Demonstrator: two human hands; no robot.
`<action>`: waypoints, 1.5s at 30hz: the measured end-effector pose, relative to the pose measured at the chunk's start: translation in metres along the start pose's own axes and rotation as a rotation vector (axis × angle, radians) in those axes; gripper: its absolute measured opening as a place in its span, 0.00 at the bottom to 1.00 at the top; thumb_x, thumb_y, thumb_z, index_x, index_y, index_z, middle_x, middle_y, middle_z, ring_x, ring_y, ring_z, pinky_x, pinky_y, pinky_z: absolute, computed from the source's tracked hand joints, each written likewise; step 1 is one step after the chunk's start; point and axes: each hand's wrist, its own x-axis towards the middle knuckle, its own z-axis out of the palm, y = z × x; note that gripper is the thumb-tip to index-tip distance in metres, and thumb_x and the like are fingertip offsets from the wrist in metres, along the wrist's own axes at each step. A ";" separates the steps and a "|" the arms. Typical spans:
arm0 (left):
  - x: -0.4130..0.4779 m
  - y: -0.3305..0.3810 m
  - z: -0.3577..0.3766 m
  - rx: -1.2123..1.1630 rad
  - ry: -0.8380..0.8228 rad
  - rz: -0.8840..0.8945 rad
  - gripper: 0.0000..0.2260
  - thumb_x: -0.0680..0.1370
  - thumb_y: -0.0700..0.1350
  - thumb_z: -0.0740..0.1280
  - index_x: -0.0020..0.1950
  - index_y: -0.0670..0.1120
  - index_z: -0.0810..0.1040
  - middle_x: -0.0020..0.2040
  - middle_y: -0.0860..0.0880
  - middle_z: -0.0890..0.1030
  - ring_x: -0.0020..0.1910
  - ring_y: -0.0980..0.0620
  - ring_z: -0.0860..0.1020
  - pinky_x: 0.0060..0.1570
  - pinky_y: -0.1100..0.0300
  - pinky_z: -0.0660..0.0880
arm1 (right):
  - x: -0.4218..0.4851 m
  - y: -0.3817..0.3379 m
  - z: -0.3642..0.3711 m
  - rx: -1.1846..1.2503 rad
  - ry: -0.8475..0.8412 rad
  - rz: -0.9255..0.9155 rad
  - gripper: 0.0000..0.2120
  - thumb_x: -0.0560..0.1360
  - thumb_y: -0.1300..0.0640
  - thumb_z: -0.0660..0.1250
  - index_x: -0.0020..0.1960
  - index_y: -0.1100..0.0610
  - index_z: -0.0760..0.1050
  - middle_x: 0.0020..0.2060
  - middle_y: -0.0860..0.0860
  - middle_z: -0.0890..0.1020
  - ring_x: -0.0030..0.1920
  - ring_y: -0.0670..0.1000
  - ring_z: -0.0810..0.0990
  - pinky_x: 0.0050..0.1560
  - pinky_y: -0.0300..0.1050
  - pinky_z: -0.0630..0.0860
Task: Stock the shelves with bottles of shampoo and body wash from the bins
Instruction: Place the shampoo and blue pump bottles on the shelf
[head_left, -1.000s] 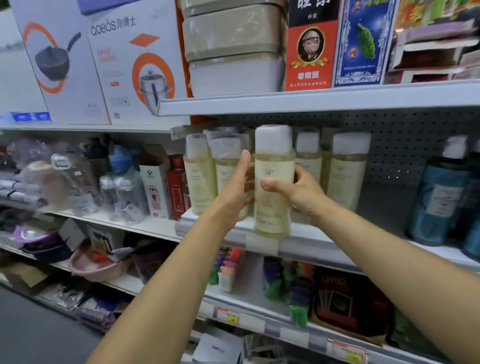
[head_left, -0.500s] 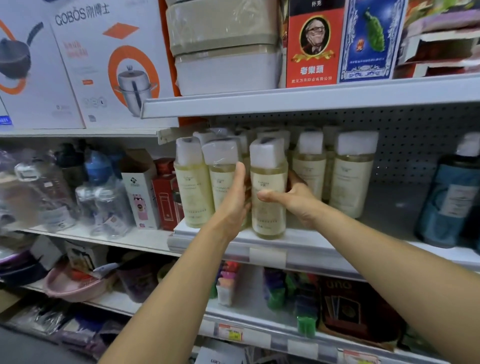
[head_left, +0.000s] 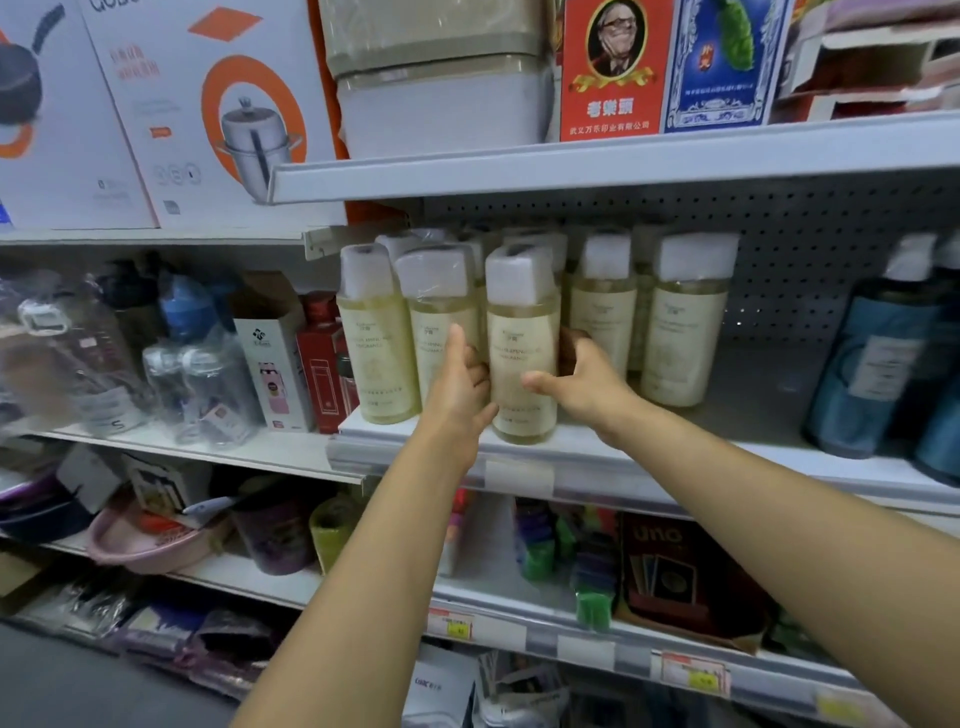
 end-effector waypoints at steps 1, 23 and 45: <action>-0.004 -0.003 0.001 -0.040 0.031 -0.008 0.31 0.83 0.62 0.53 0.80 0.45 0.59 0.76 0.42 0.67 0.74 0.46 0.68 0.72 0.49 0.66 | -0.004 0.004 -0.003 -0.002 0.009 0.008 0.35 0.72 0.56 0.75 0.75 0.55 0.62 0.68 0.51 0.75 0.67 0.51 0.73 0.67 0.56 0.73; -0.095 -0.232 0.132 -0.085 0.079 -0.494 0.11 0.83 0.50 0.60 0.55 0.45 0.78 0.54 0.45 0.83 0.51 0.48 0.82 0.48 0.53 0.78 | -0.166 0.166 -0.155 0.119 -0.077 0.298 0.06 0.80 0.65 0.64 0.51 0.58 0.78 0.35 0.56 0.82 0.32 0.51 0.80 0.33 0.40 0.79; -0.160 -0.585 0.138 0.028 0.297 -1.196 0.14 0.83 0.51 0.61 0.59 0.42 0.76 0.49 0.44 0.80 0.52 0.44 0.77 0.56 0.49 0.75 | -0.329 0.513 -0.179 0.055 -0.091 1.284 0.15 0.78 0.60 0.67 0.37 0.50 0.65 0.32 0.48 0.67 0.31 0.47 0.66 0.33 0.39 0.64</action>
